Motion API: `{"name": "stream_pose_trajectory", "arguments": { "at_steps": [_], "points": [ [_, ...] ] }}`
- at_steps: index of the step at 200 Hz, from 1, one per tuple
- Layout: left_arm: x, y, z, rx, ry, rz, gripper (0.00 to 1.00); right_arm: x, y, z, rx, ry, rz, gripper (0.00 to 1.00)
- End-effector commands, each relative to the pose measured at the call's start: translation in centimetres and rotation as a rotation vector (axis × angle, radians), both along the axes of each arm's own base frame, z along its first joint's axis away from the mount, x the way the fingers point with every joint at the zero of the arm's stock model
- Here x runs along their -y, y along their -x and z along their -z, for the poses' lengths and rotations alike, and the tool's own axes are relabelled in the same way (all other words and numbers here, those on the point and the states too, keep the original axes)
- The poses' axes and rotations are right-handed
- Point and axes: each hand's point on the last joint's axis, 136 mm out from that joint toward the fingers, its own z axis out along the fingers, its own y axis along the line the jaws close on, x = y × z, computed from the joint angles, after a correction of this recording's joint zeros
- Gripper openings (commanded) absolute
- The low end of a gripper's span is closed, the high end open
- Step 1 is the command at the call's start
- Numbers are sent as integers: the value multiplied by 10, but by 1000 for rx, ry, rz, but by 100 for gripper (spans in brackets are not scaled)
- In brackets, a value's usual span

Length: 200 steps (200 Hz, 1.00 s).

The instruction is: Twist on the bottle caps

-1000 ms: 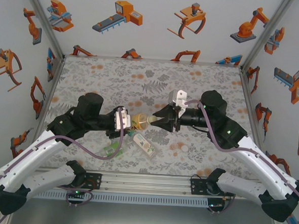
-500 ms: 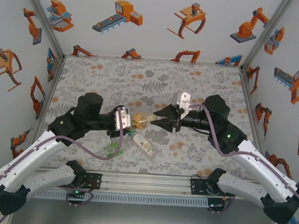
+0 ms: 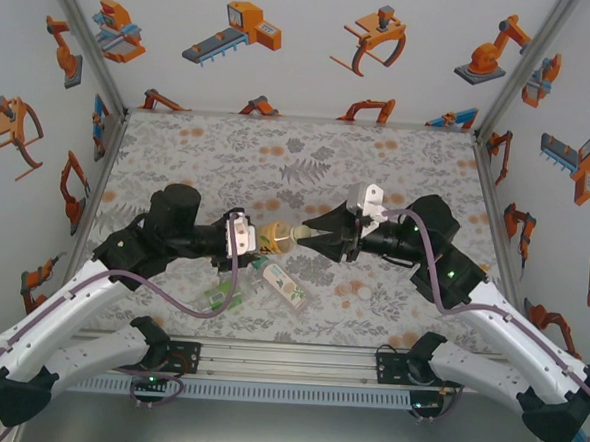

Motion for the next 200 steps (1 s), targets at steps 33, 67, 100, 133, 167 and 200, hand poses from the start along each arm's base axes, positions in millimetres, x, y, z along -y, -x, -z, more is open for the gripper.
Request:
{"name": "stream_pose_trajectory", "arguments": {
  "at_steps": [33, 67, 100, 133, 167, 200],
  "points": [
    [3, 12, -10, 18, 50, 56, 0, 5, -1, -11, 34, -61, 39, 0],
    [2, 12, -11, 22, 56, 53, 0, 8, -1, -11, 38, -67, 49, 0],
    [3, 11, -13, 28, 65, 49, 0, 9, 0, -10, 35, -64, 51, 0],
    [4, 12, -13, 24, 69, 55, 0, 11, -1, -10, 41, -68, 68, 0],
    [4, 11, -13, 26, 69, 55, 0, 12, -1, -10, 39, -69, 71, 0],
    [4, 11, -15, 34, 74, 52, 0, 13, -2, -9, 37, -67, 83, 0]
  ]
}}
